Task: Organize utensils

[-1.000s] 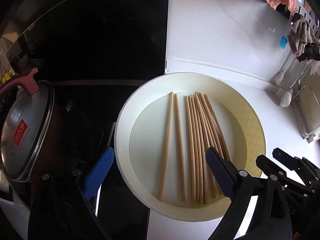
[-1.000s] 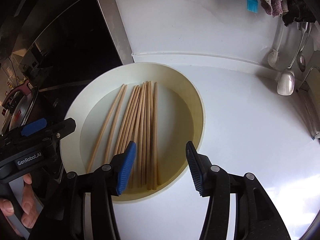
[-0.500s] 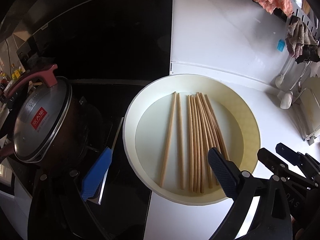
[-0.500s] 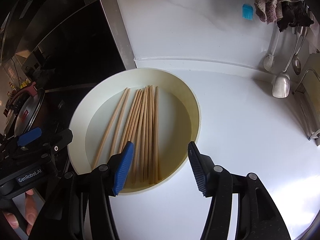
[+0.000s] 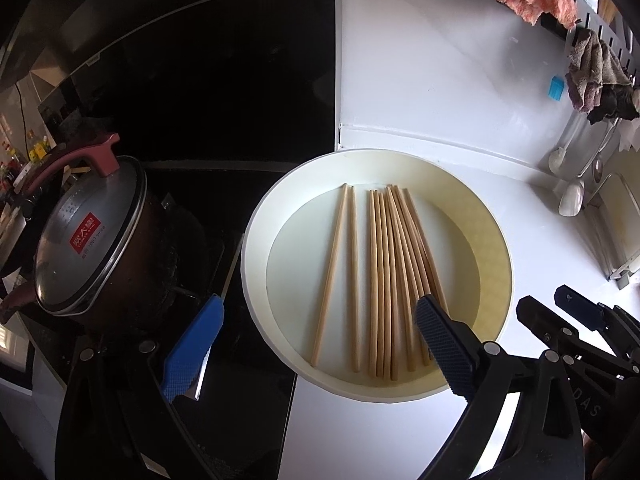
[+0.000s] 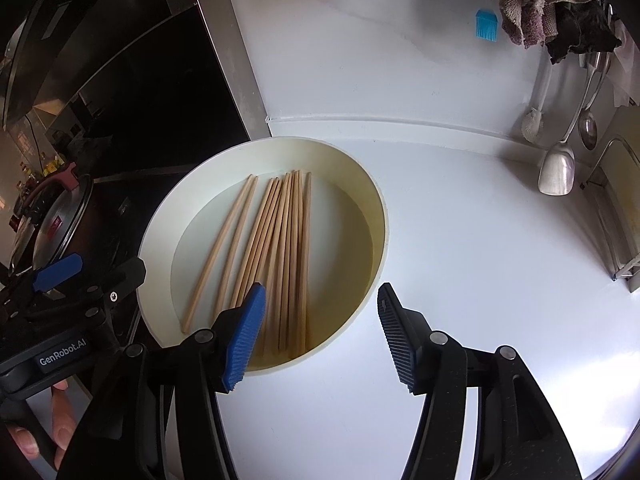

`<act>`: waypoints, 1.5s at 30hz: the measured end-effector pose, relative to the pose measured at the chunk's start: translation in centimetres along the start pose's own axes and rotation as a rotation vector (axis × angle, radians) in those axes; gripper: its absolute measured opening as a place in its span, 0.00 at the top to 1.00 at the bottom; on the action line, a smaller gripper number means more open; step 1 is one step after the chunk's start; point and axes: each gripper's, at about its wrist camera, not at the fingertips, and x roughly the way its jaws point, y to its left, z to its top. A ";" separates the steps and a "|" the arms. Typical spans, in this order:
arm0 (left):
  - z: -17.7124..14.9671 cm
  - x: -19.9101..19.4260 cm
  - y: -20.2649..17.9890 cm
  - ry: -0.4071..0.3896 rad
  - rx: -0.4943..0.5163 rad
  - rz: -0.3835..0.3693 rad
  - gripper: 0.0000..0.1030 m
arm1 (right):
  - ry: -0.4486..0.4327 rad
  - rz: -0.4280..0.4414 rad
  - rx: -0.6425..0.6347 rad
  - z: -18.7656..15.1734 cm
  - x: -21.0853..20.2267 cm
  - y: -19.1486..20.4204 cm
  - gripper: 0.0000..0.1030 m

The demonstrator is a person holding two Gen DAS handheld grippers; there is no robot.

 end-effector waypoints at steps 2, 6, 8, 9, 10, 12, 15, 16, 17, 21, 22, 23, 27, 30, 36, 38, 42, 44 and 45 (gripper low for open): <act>0.0 -0.1 -0.1 -0.003 0.002 0.003 0.08 | -0.004 0.002 0.000 0.0 -0.1 -0.1 0.46; 0.1 -0.2 -0.1 -0.009 0.002 0.002 0.07 | -0.006 0.008 -0.007 0.2 -0.3 0.0 0.45; 0.2 -0.3 0.0 -0.012 0.002 0.004 0.07 | -0.008 0.010 -0.009 0.2 -0.4 0.0 0.45; 0.2 -0.3 0.0 -0.012 0.002 0.004 0.07 | -0.008 0.010 -0.009 0.3 -0.4 -0.1 0.45; 0.2 -0.3 0.0 -0.011 0.002 0.004 0.07 | -0.007 0.010 -0.009 0.3 -0.4 -0.1 0.45; 0.3 -0.2 0.0 -0.008 0.002 0.003 0.07 | -0.006 0.010 -0.007 0.4 -0.3 -0.1 0.45; 0.4 0.0 0.0 -0.003 0.003 0.007 0.07 | -0.005 0.010 -0.008 0.5 -0.2 -0.2 0.45; 0.4 0.0 0.0 -0.003 0.003 0.008 0.07 | -0.005 0.010 -0.008 0.5 -0.1 -0.2 0.45; 0.4 0.1 0.0 -0.003 0.004 0.009 0.07 | -0.005 0.010 -0.009 0.6 -0.1 -0.2 0.45; 0.6 0.3 0.1 -0.005 0.005 0.014 0.07 | -0.004 0.010 -0.015 0.6 -0.1 0.0 0.45; 0.6 0.3 0.1 -0.005 0.005 0.015 0.07 | -0.004 0.010 -0.016 0.6 0.0 0.0 0.45; 0.7 0.4 0.1 -0.006 0.005 0.017 0.07 | -0.004 0.010 -0.017 0.7 0.0 0.0 0.45; 0.8 0.6 0.3 0.003 -0.011 0.012 0.07 | -0.004 0.011 -0.021 0.8 0.0 0.1 0.45; 0.9 0.8 0.5 0.015 -0.021 0.005 0.07 | -0.004 0.010 -0.021 0.9 0.1 0.2 0.45; 0.8 0.7 0.3 0.009 -0.009 0.018 0.07 | -0.003 0.008 -0.018 0.9 0.2 0.4 0.45; 0.7 0.8 0.2 0.010 -0.005 0.022 0.07 | -0.002 0.007 -0.019 0.9 0.2 0.4 0.45; 0.7 0.8 0.1 0.009 -0.003 0.029 0.07 | -0.004 0.006 -0.025 0.9 0.3 0.5 0.45; 0.7 0.7 0.1 0.007 -0.004 0.031 0.07 | -0.004 0.007 -0.026 0.9 0.3 0.5 0.45; 0.7 0.7 0.1 0.007 -0.005 0.028 0.07 | -0.004 0.008 -0.027 0.9 0.3 0.6 0.45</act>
